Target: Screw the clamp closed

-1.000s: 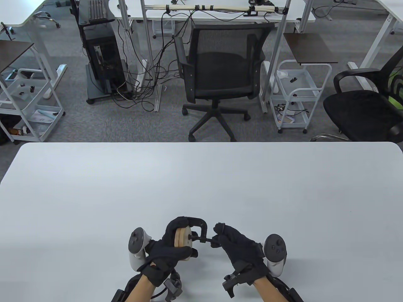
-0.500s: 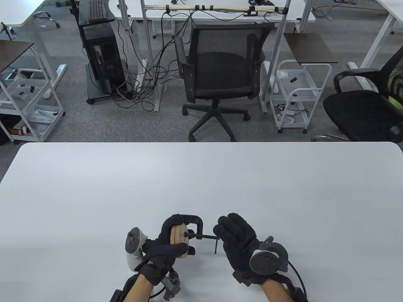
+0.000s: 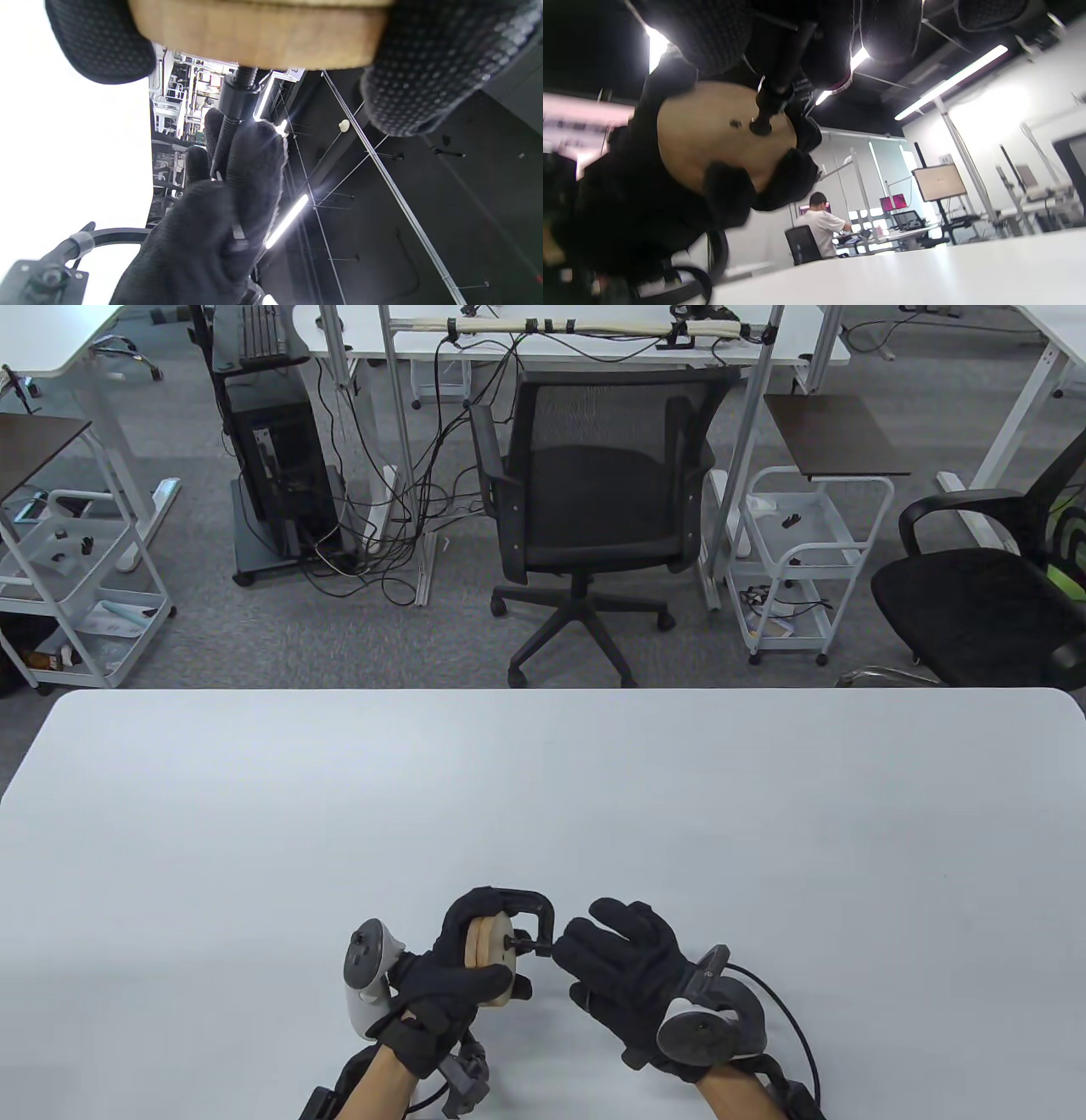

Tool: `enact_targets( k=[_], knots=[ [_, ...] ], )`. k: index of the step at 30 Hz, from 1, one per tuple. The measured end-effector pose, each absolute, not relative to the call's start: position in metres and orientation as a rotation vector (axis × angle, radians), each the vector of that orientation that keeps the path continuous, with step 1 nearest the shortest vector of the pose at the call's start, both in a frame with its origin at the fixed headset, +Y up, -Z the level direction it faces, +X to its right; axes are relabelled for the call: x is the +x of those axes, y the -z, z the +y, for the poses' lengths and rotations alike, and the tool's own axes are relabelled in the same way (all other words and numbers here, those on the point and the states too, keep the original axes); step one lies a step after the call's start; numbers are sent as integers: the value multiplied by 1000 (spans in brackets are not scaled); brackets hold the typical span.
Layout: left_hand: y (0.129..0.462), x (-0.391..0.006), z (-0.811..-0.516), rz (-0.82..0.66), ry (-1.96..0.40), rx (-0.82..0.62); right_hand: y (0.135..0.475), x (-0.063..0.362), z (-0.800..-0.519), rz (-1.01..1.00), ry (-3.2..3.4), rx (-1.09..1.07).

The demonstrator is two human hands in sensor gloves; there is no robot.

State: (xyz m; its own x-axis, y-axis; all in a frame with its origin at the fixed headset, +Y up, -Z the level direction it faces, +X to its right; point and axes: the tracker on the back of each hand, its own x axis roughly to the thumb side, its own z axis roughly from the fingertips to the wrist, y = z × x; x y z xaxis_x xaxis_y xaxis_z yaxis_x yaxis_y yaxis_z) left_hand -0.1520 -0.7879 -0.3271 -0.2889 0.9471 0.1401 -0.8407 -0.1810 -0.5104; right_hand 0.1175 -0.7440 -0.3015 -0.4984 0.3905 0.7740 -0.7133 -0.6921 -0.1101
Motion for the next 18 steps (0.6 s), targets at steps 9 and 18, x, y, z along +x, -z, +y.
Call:
enact_targets(
  k=[9,18],
  knots=[
    [327,-150,-788,-613,-1734,-258,319,126,-768,-96,-1702,537],
    [327,-147,-789,-625,-1723,-260,323,127,-774,-23,-1608,452]
  ],
)
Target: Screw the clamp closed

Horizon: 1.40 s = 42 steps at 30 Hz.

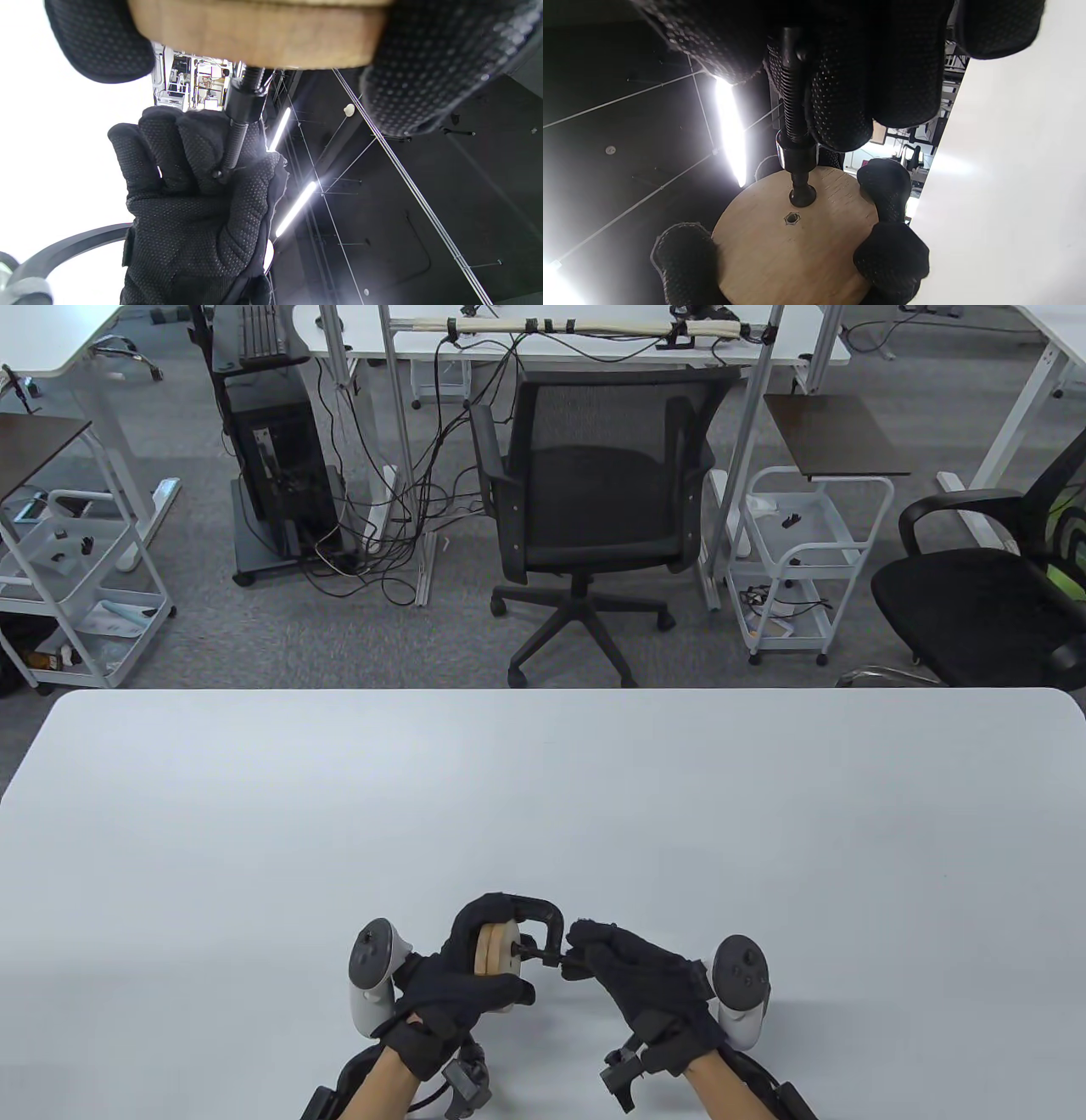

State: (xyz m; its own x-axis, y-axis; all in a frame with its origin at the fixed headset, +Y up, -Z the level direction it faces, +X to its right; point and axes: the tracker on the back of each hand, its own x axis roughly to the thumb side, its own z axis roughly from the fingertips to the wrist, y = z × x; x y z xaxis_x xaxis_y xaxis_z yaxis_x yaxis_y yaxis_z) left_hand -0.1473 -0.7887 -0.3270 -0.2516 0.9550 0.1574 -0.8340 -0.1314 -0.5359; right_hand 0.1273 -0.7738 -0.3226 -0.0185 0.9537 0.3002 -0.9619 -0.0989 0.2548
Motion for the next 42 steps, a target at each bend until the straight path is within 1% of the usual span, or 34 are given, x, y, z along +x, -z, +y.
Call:
enact_targets(
  k=[5,8,13,17,19,23,25,27,34,36,42],
  knots=[
    [327,-147,-788,-616,-1733,-255,322,128,-773,-53,-1632,464],
    [328,-149,-788,-609,-1739,-243,321,131,-765,-123,-1700,514],
    [329,-154,-787,-588,-1773,-216,312,131,-746,-255,-1836,659],
    [330,-160,-786,-577,-1794,-198,304,129,-734,-451,-2023,855],
    [330,-162,-787,-576,-1813,-200,299,125,-731,-603,-2235,988],
    [329,-160,-786,-580,-1845,-208,291,113,-736,-816,-2541,1208],
    [328,-157,-785,-593,-1856,-223,289,108,-739,-860,-2566,1261],
    [327,-156,-785,-599,-1861,-227,289,105,-740,-862,-2544,1265],
    [329,-156,-787,-585,-1833,-229,293,109,-743,-750,-2483,1228],
    [330,-158,-789,-573,-1826,-226,295,111,-744,-663,-2416,1172],
    [330,-158,-789,-561,-1793,-212,310,118,-752,-239,-2025,874]
  ],
)
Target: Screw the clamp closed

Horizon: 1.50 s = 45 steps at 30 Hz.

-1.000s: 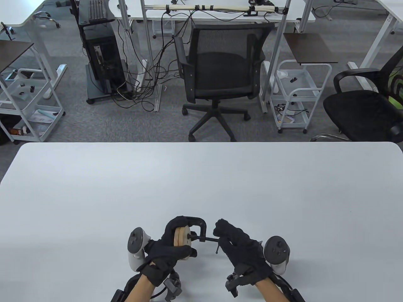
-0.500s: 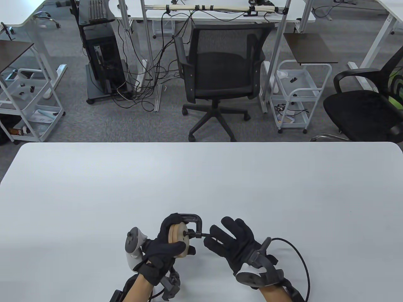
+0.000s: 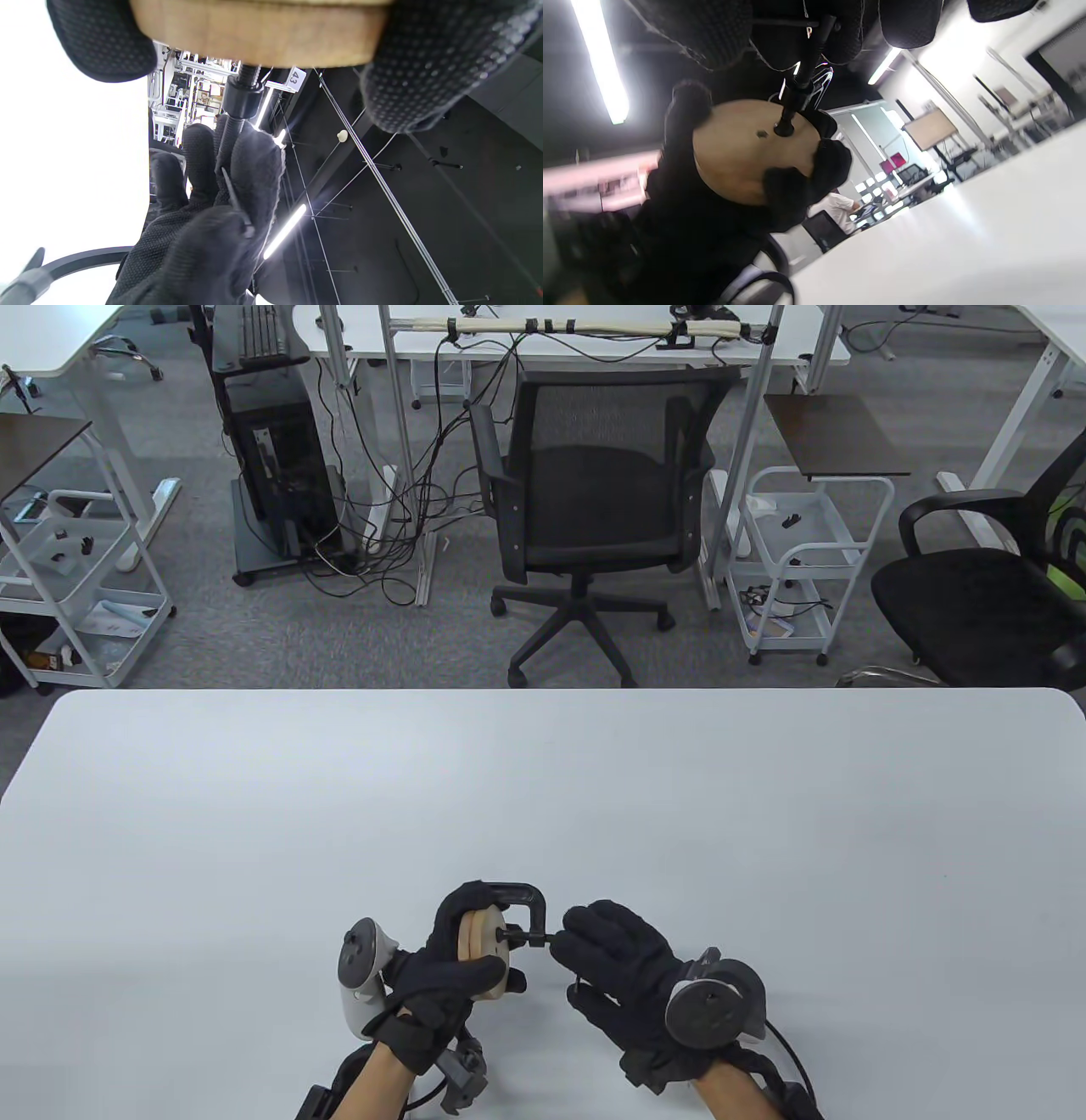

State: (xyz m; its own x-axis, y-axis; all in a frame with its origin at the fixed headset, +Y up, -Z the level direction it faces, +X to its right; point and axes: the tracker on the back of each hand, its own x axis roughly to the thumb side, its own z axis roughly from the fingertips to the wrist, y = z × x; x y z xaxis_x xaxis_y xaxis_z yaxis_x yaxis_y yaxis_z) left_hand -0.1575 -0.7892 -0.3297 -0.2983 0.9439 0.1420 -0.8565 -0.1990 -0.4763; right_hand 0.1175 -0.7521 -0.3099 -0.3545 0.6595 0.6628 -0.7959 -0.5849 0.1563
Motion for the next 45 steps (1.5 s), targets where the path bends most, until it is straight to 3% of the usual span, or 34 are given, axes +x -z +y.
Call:
enact_targets(
  k=[5,13,24,29,35,45],
  knots=[
    [329,-156,-788,-573,-1763,-209,317,121,-765,-7,-1719,652],
    [327,-149,-786,-614,-1703,-214,325,129,-779,125,-1506,357],
    [326,-148,-785,-616,-1698,-205,326,133,-778,80,-1580,363],
    [328,-153,-789,-578,-1755,-212,328,136,-775,55,-1598,432],
    [329,-157,-790,-564,-1796,-203,320,133,-755,-259,-2004,752],
    [327,-155,-788,-581,-1834,-237,305,117,-748,-586,-2344,1081]
  ],
)
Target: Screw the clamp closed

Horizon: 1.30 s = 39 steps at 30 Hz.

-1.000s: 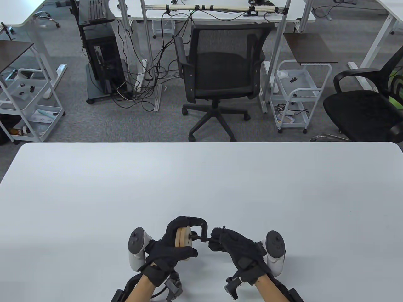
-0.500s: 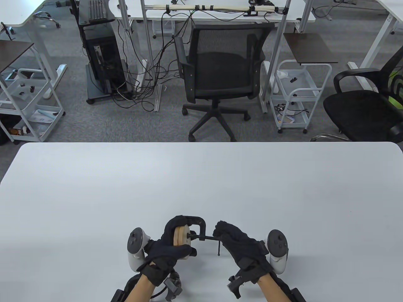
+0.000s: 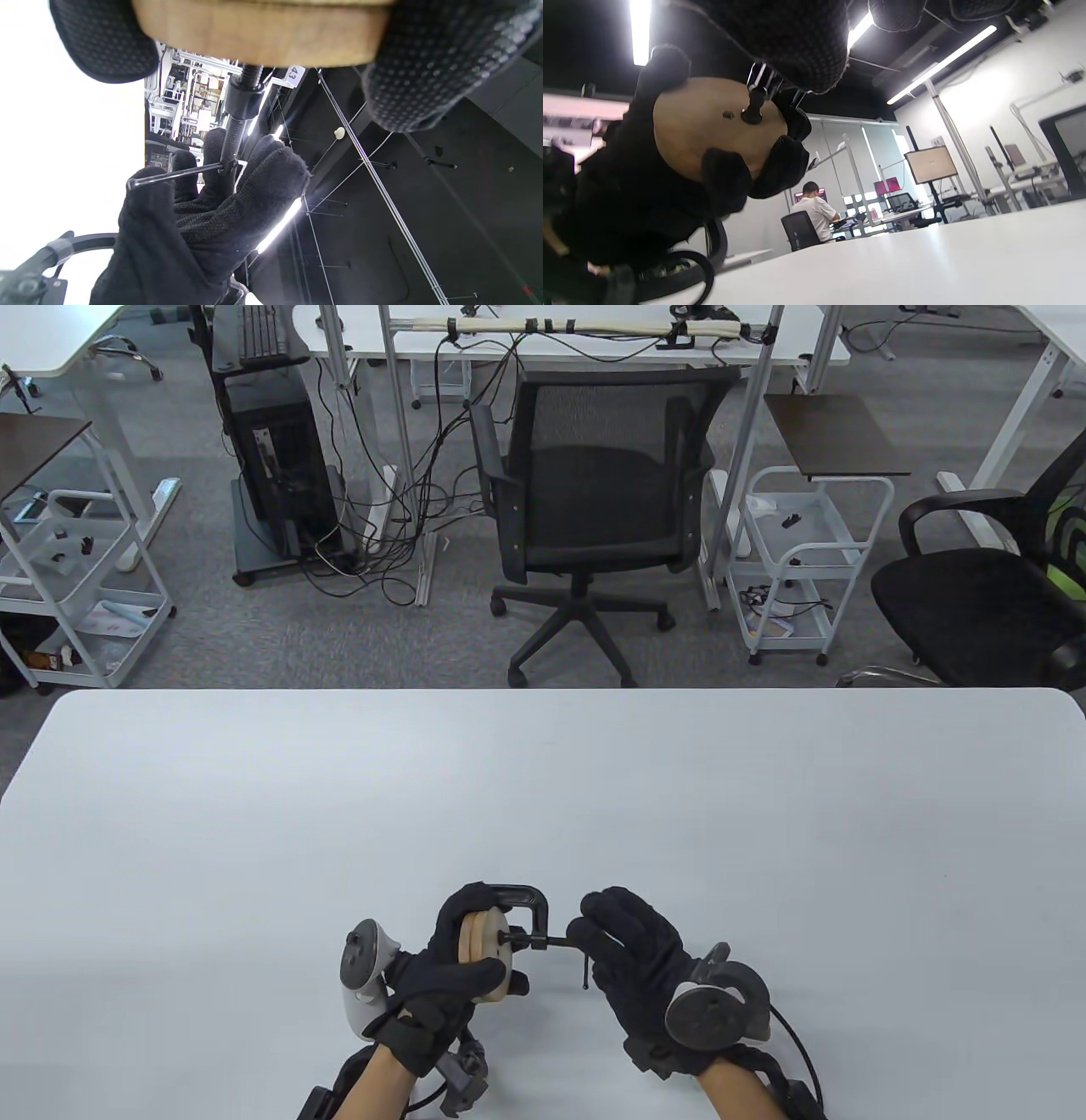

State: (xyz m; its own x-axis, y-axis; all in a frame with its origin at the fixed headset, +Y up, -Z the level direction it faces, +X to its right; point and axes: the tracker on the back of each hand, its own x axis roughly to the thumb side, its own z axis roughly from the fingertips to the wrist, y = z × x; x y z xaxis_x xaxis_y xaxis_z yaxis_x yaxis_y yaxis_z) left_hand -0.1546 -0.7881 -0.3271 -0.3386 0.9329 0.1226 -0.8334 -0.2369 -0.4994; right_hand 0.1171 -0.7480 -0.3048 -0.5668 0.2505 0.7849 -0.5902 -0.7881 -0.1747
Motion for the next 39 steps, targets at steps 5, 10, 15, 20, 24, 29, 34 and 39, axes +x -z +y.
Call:
enact_targets(
  k=[5,10,15,20,24,29,34,39],
  knots=[
    [327,-154,-789,-575,-1827,-239,302,111,-752,-555,-2343,1105],
    [327,-153,-789,-575,-1806,-239,304,113,-752,-456,-2195,1014],
    [327,-151,-789,-583,-1771,-235,312,118,-758,-254,-1902,762],
    [326,-147,-788,-603,-1712,-238,319,123,-770,-67,-1715,522],
    [326,-144,-787,-621,-1703,-250,323,124,-778,29,-1597,416],
    [325,-142,-786,-627,-1686,-246,325,126,-781,73,-1547,372],
    [325,-142,-787,-624,-1689,-239,323,126,-779,84,-1545,376],
    [326,-146,-789,-585,-1702,-222,322,131,-768,-53,-1686,469]
  ],
)
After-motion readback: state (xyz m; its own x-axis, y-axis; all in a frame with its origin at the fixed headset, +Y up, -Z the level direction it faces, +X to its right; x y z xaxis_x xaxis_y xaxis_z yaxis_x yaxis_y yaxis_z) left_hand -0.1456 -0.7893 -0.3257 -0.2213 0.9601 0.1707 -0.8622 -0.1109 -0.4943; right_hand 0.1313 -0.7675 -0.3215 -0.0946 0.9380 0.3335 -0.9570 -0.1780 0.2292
